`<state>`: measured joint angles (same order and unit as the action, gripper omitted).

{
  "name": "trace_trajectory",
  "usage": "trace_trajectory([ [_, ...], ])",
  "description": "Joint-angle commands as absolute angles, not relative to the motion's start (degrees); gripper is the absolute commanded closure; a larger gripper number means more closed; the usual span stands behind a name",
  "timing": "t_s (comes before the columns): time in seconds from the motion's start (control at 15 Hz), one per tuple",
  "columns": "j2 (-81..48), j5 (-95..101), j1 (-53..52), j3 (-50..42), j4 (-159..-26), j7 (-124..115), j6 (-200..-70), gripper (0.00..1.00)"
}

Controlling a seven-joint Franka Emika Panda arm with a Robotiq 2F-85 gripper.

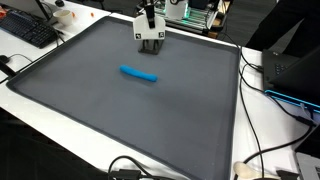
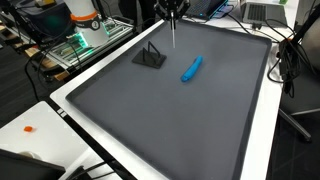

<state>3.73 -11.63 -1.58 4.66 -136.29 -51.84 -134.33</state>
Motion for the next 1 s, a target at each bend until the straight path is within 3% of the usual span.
trace_trajectory([
  [0.0, -1.6, -7.0, -3.0, 5.4, -127.7, -47.5, -126.8, 0.99],
  [0.93, -23.4, 8.9, -8.9, 4.1, -104.5, -24.0, -120.8, 0.99],
])
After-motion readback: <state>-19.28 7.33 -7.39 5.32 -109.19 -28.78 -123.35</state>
